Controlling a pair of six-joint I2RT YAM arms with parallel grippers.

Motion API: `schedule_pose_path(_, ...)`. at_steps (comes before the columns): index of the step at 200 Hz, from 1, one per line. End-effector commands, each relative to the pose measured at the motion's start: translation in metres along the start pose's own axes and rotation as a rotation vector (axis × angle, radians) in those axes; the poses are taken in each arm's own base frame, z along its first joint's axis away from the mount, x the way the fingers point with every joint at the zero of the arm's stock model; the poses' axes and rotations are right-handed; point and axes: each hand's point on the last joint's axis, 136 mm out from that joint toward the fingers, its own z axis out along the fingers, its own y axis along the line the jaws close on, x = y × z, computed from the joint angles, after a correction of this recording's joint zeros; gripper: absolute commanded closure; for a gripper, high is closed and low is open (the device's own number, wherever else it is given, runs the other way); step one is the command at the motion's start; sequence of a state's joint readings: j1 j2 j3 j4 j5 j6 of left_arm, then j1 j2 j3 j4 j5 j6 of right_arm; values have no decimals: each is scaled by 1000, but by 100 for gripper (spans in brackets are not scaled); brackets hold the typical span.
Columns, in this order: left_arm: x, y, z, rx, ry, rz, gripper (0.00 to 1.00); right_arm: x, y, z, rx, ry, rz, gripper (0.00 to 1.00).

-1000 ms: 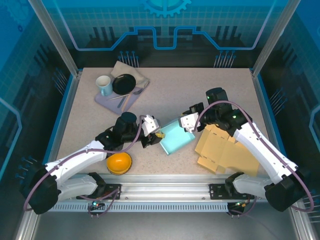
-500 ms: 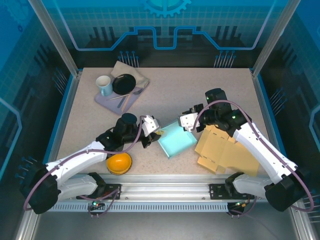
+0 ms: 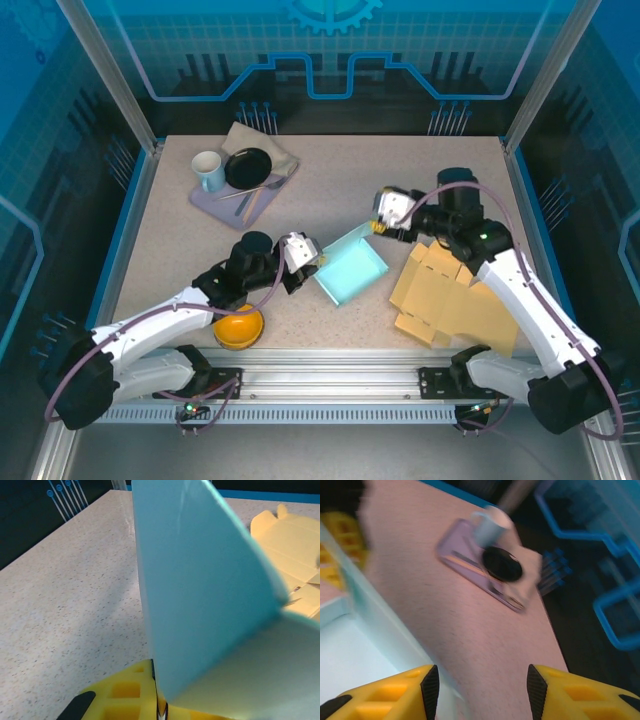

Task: Fold the paper box

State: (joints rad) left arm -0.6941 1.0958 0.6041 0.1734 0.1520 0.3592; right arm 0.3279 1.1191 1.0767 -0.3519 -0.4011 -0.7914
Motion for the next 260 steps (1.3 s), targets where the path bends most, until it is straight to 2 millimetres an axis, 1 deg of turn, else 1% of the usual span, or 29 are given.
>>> schedule_pose_path(1,-10,11,-1,-68,-45,46,100,14,-63,-9,256,30,345,49)
schedule_pose_path(20,-6,14,3,-81,-37,49,100,46,-82,0,336,171,631,48)
schedule_pose_path(25,-5,14,4,-84,-34,49,100,58,-83,4,349,220,715,50)
schedule_pose_path(30,-4,15,5,-87,-28,49,100,65,-87,6,367,249,788,52)
schedule_pose_path(35,-2,15,6,-90,-21,48,100,74,-85,10,364,286,863,53)
schedule_pose_path(48,3,17,8,-101,-6,50,100,90,-79,22,340,343,1041,53)
schedule_pose_path(54,4,17,9,-108,1,54,100,94,-75,28,319,356,1115,53)
schedule_pose_path(73,9,17,12,-117,20,68,100,93,-61,52,200,353,1289,53)
schedule_pose_path(78,10,16,12,-121,24,72,100,92,-56,61,154,350,1328,53)
schedule_pose_path(95,13,14,14,-121,36,82,100,93,-43,82,56,363,1421,53)
schedule_pose_path(101,14,14,15,-123,39,84,100,97,-38,89,23,381,1455,53)
schedule_pose_path(119,15,16,16,-137,40,86,100,98,-21,106,-70,407,1512,53)
schedule_pose_path(134,17,19,16,-157,43,88,100,99,-8,113,-123,427,1555,53)
schedule_pose_path(148,18,23,17,-182,51,94,100,97,3,117,-176,437,1598,53)
schedule_pose_path(170,20,24,18,-188,57,102,100,92,17,121,-242,433,1631,53)
schedule_pose_path(195,22,21,21,-176,66,101,100,83,29,125,-316,431,1641,53)
schedule_pose_path(214,25,21,22,-185,79,108,100,75,43,128,-365,456,1630,52)
schedule_pose_path(235,28,23,22,-206,96,115,100,73,60,130,-393,484,1620,52)
schedule_pose_path(260,37,22,24,-226,137,135,100,71,78,133,-415,498,1633,52)
